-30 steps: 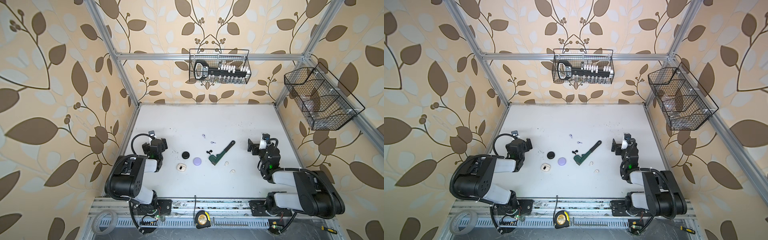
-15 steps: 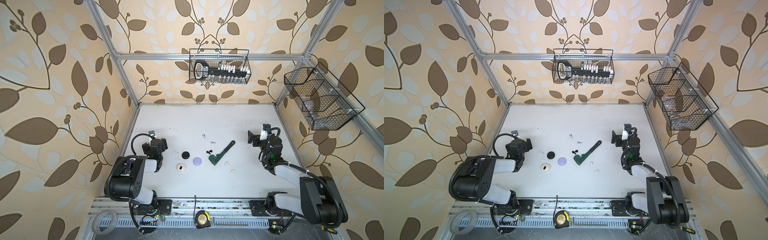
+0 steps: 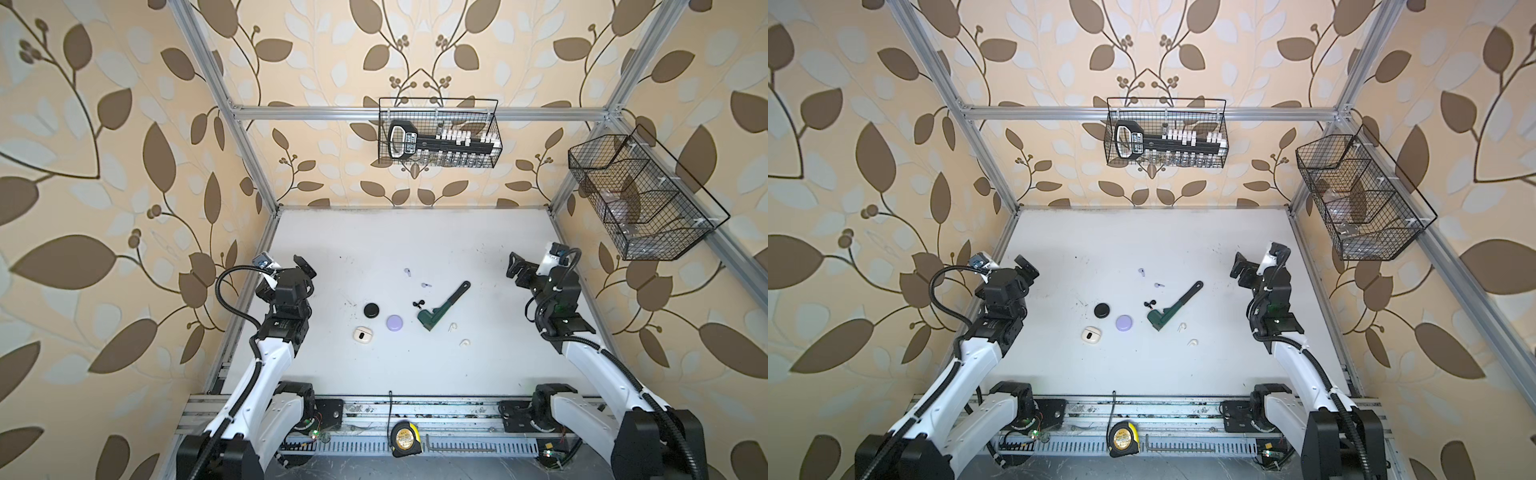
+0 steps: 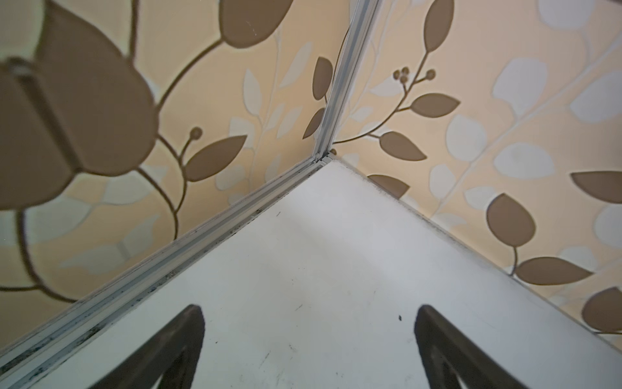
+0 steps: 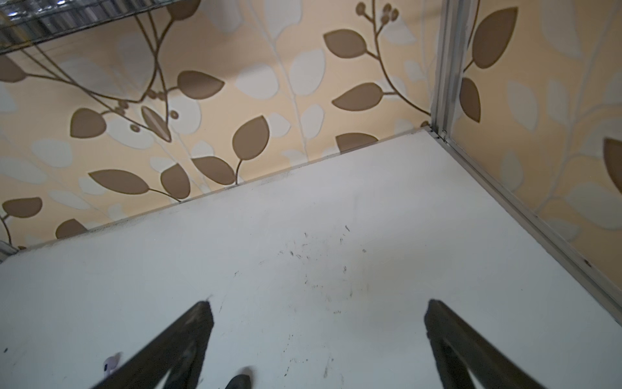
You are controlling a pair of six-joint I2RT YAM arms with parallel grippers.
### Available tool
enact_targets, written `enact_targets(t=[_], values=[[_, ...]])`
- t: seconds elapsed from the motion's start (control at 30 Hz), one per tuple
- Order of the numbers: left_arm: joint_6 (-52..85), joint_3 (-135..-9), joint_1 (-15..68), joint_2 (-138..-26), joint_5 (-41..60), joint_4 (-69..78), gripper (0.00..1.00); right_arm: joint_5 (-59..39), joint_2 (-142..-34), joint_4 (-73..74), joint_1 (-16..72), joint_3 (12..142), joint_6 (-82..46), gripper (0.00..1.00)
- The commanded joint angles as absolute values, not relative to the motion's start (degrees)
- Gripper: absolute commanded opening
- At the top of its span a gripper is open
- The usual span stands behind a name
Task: Insert the wireless bluetooth earbuds into the charging case
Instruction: 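Move the right gripper over the cream oval charging case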
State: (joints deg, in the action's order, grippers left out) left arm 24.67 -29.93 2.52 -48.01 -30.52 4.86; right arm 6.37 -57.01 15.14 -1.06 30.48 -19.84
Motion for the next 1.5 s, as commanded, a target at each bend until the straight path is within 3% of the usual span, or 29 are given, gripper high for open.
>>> enact_targets(t=[0.0, 0.17, 0.27, 0.43, 0.53, 0.6, 0.8, 1.03, 1.37, 1.47], values=[[26.7, -31.4, 2.0, -44.1, -19.6, -1.6, 0.99, 4.2, -52.9, 4.0, -2.0, 33.9, -30.9, 1.0], [32.8, -36.9, 1.9, -36.2, -15.8, -18.0, 0.99, -10.5, -46.0, 11.4, 0.9, 29.2, -35.0, 1.0], [27.5, -37.5, 2.0, -30.7, -12.0, -21.3, 0.99, -8.7, -45.5, 8.9, 8.9, 30.7, -30.6, 1.0], [30.8, -37.2, 1.9, -27.0, -18.3, -29.1, 0.99, 3.2, -44.6, 10.6, 26.6, 28.7, -18.4, 1.0], [30.7, -35.9, 1.9, -25.6, -17.1, -29.6, 0.99, 1.4, -46.2, 18.0, 31.7, 26.5, -14.1, 1.0], [32.3, -29.9, 2.2, -22.4, -20.0, -27.4, 0.99, -8.1, -54.3, 29.6, 35.9, 26.1, -9.6, 1.0], [38.0, -21.1, 2.9, -23.5, -19.9, -20.8, 0.99, -15.6, -69.2, 30.6, 43.2, 30.8, 0.9, 0.87], [36.8, -17.5, 4.9, -21.7, -15.1, -15.0, 0.99, -5.3, -79.6, 29.6, 55.0, 34.3, 5.6, 0.84], [35.7, -17.5, 6.6, -25.9, -14.0, -11.0, 0.99, 2.1, -96.6, 16.3, 60.9, 49.9, 2.0, 0.8], [35.5, -18.5, 6.6, -28.4, -14.3, -11.0, 0.99, 0.4, -100.9, 13.3, 61.3, 53.9, 2.3, 0.81]])
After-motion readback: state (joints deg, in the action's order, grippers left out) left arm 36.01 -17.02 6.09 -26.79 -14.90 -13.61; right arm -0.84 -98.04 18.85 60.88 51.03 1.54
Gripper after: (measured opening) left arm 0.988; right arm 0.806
